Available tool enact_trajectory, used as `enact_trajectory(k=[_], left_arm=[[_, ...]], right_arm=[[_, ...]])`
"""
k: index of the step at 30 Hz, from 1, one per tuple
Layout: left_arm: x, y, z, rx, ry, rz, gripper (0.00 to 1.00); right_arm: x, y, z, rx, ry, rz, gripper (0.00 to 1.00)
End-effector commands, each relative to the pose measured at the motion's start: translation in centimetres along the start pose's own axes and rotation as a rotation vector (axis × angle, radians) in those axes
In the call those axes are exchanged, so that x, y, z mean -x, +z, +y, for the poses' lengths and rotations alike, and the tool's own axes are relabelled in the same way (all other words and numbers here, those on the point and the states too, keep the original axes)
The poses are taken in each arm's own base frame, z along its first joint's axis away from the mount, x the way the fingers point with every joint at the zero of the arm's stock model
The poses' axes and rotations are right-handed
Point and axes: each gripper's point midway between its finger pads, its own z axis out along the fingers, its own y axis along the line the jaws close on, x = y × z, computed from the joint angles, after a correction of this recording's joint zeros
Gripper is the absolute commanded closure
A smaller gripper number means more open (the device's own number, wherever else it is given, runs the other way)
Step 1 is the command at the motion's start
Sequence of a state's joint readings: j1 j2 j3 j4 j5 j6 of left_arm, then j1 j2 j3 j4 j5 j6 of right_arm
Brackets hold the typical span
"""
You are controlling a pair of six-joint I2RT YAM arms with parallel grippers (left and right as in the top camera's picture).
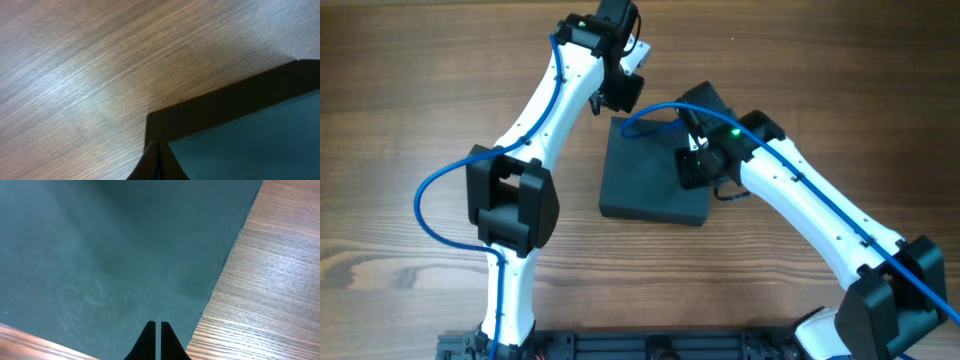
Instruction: Pack container
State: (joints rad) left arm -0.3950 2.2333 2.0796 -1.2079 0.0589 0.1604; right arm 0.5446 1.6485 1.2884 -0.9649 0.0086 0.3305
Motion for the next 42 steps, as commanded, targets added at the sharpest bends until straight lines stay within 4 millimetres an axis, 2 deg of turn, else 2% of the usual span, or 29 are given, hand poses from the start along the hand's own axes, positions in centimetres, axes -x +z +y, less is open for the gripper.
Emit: enact_trajectory(k=[1,11,23,28,32,38,42], left_arm=[[-0.6,2.1,-1.1,-0.038,0.024,0.05,0.96],[-1.3,2.0,-1.5,-0.042,0.029,0.078,0.96],[-3.6,1.7,-1.7,-0.05,0.019,0.172,0.96],[-3.7,1.7,-2.0,-0.067,0.017,0.175,0.96],[-3.9,2.4,-2.1,-0.075,0.016,0.179,0.96],[-5.4,4.6,-2.3,-0.091,0.012,0.216,0.96],[-5.7,5.0,-2.4,-0.095,0.01,0.223,0.96]], right_arm=[[-1.1,1.4,-0.4,-0.013,0.019,0.023,0.96],[-2.1,3.1,-0.7,-0.014,0.036,0.034,0.96],[-1.9,3.2,-0.6,-0.011,0.036,0.025,0.96],[-2.0,3.2,-0.6,-0.011,0.034,0.027,0.96],[-2.5,3.7,-0.8,-0.015,0.035,0.037,0.96],[-5.2,6.0,-1.5,-0.021,0.037,0.085,0.96],[-5.4,6.2,-1.6,-0.022,0.036,0.088,0.96]])
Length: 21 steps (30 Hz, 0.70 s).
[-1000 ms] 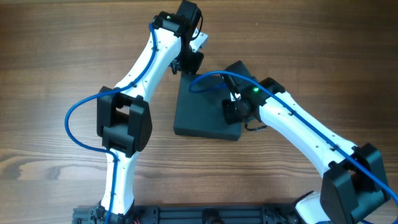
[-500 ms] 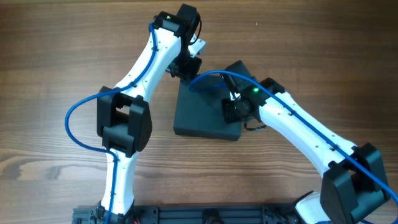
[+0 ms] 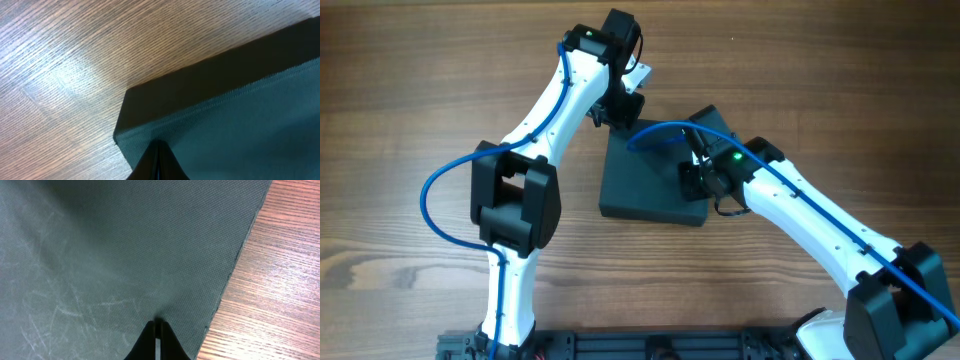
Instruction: Pack container
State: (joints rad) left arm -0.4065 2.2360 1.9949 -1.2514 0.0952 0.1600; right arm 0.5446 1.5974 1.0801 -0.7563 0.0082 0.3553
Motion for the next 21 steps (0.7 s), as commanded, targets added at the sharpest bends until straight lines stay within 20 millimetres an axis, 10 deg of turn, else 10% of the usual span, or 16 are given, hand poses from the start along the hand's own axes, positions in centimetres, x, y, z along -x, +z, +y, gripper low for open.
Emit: enact_trajectory(k=[1,10,14,17,21], left_arm=[[-1.9,3.3,-0.9,-0.045,0.011,0.095,0.96],[-1.4,2.6,-0.8,-0.041,0.012,0.07,0.95],[0.2,0.6,0.0,-0.016,0.007,-0.007,0.6],[1.7,-2.4,1.4,-0.002,-0.013,-0.095,0.5],[2.9,-5.9,4.0,0.041,-0.056,-0.19,0.43]], right_arm=[[-3.8,2.9,-1.2,-0.041,0.012,0.134,0.96],[-2.4,2.6,-0.9,-0.035,0.011,0.092,0.92],[0.8,1.0,-1.3,-0.042,0.008,0.017,0.86],[4.2,-1.3,-1.9,-0.039,-0.007,-0.054,0.83],[9.1,-5.3,-4.0,-0.084,0.039,-0.178,0.55]])
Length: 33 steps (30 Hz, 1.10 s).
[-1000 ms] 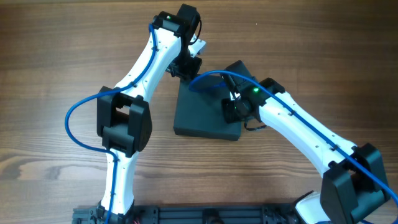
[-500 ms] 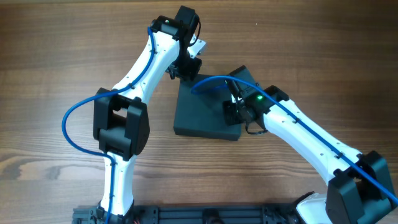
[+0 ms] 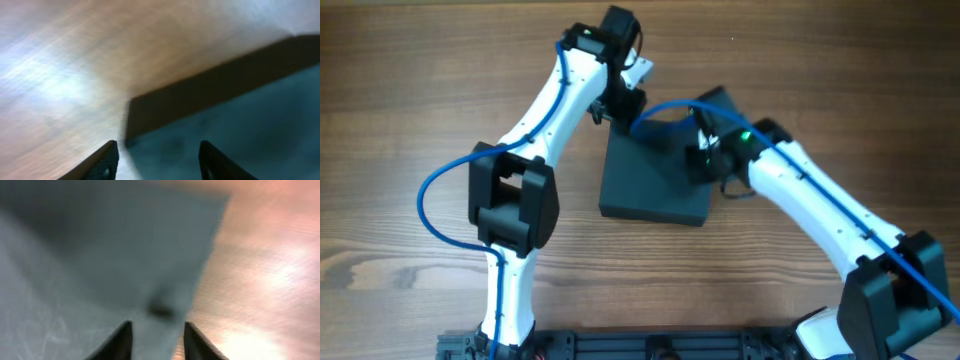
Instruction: Pack container
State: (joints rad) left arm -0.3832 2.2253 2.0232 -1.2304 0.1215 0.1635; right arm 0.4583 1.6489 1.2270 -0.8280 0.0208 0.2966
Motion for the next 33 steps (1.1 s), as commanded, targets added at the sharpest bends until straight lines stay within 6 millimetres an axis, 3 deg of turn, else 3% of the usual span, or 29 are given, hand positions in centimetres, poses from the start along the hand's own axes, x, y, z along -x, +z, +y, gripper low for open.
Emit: enact_trajectory(k=[1,3,4,6,9,12,17,24,27,28,33], left_arm=[[2.2,-5.4,3.9,0.071,-0.053,-0.149,0.4],[2.5,-7.3,5.2,0.084,-0.077,-0.194,0.34],[2.6,-8.2,5.8,0.091,-0.089,-0.215,0.25],[2.7,-10.3,7.1,0.108,-0.112,-0.262,0.01],[2.1,-13.9,10.2,0.21,-0.202,-0.332,0.0],[0.8,-17.9,12.9,0.313,-0.272,-0.398,0.0],[-2.8,-24.0,16.3,0.373,-0.491,-0.511,0.0],[-6.7,-27.8,16.3,0.396,-0.532,-0.537,0.0],[-7.7,-28.3,15.5,0.396,-0.53,-0.537,0.0],[-8.5,-28.4,15.1,0.395,-0.53,-0.536,0.0],[-11.0,-27.3,13.9,0.396,-0.533,-0.544,0.0]], right_arm=[[6.6,-4.5,-2.5,-0.071,0.034,-0.183,0.41],[9.3,-7.1,-4.0,-0.102,0.064,-0.265,0.14],[10.6,-8.5,-4.7,-0.108,0.058,-0.306,0.02],[13.2,-11.6,-6.6,-0.141,0.087,-0.395,0.0],[15.8,-16.5,-10.1,-0.207,0.168,-0.514,0.0],[16.8,-20.7,-13.1,-0.252,0.211,-0.582,0.0],[15.1,-24.6,-16.5,-0.309,0.264,-0.586,0.0],[11.3,-28.1,-16.8,-0.324,0.294,-0.623,0.0],[8.6,-28.0,-16.5,-0.315,0.315,-0.628,0.0],[6.9,-27.4,-16.2,-0.303,0.318,-0.635,0.0],[2.0,-24.9,-14.9,-0.226,0.315,-0.686,0.0]])
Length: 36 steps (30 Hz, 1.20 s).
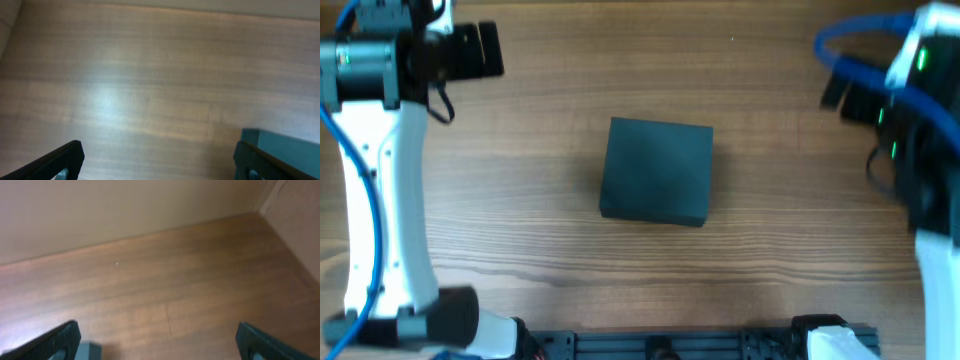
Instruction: Pack container
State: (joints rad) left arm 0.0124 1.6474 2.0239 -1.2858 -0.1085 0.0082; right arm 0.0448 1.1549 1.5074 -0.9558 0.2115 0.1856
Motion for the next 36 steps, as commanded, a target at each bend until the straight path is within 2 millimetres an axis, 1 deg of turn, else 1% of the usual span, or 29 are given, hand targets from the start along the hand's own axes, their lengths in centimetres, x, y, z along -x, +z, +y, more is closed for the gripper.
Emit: enact_trajectory(k=[1,3,4,5,6,8,10,12,14,18,21,25,32,36], left_arm=[[-2.8,-1.5,0.3,0.003,-0.024,-0.036,0.0],[-4.4,-1.6,0.4,0.0,-0.047,-0.061,0.0],[-5.7,-1.7,0.2,-0.021,-0.053,-0.085,0.0],[-6.4,-1.7,0.0,-0.039,-0.054,-0.102,0.0],[-7.7,-1.8,-0.3,-0.063,-0.062,-0.136,0.0],[-9.6,-1.7,-0.2,-0.07,-0.097,-0.196,0.0],[-11.6,-1.4,-0.1,-0.08,-0.136,-0.25,0.0],[-13.2,-1.1,-0.2,-0.098,-0.165,-0.29,0.0],[-15.0,-0.8,-0.3,-0.113,-0.166,-0.328,0.0],[-17.4,-0.2,-0.2,-0.112,-0.166,-0.324,0.0],[-18.2,0.1,-0.2,-0.11,-0.168,-0.301,0.0],[-18.2,0.2,-0.2,-0.109,-0.167,-0.298,0.0],[-18.2,0.2,-0.2,-0.109,-0.167,-0.298,0.0],[-18.2,0.2,-0.2,-0.109,-0.167,-0.298,0.0]], right_arm=[[-4.9,-0.4,0.0,0.058,0.026,-0.005,0.0],[-6.9,-0.7,-0.2,0.073,0.029,-0.02,0.0],[-8.0,-0.8,-0.2,0.09,0.03,-0.024,0.0],[-8.7,-0.8,-0.1,0.105,0.03,-0.024,0.0],[-10.0,-0.9,0.2,0.135,0.026,-0.021,0.0],[-12.0,-0.7,0.5,0.172,0.023,-0.013,0.0],[-14.2,-0.1,0.7,0.194,0.021,0.005,0.0],[-16.2,0.5,0.5,0.189,0.024,0.034,0.0],[-18.6,1.3,0.3,0.188,0.023,0.074,0.0],[-21.1,2.5,0.2,0.185,0.033,0.124,0.0],[-21.5,2.8,-0.3,0.15,0.03,0.126,0.0],[-20.9,2.9,-0.4,0.144,0.033,0.102,0.0],[-21.1,2.9,-0.4,0.142,0.044,0.112,0.0],[-21.4,2.9,-0.1,0.163,0.042,0.125,0.0]])
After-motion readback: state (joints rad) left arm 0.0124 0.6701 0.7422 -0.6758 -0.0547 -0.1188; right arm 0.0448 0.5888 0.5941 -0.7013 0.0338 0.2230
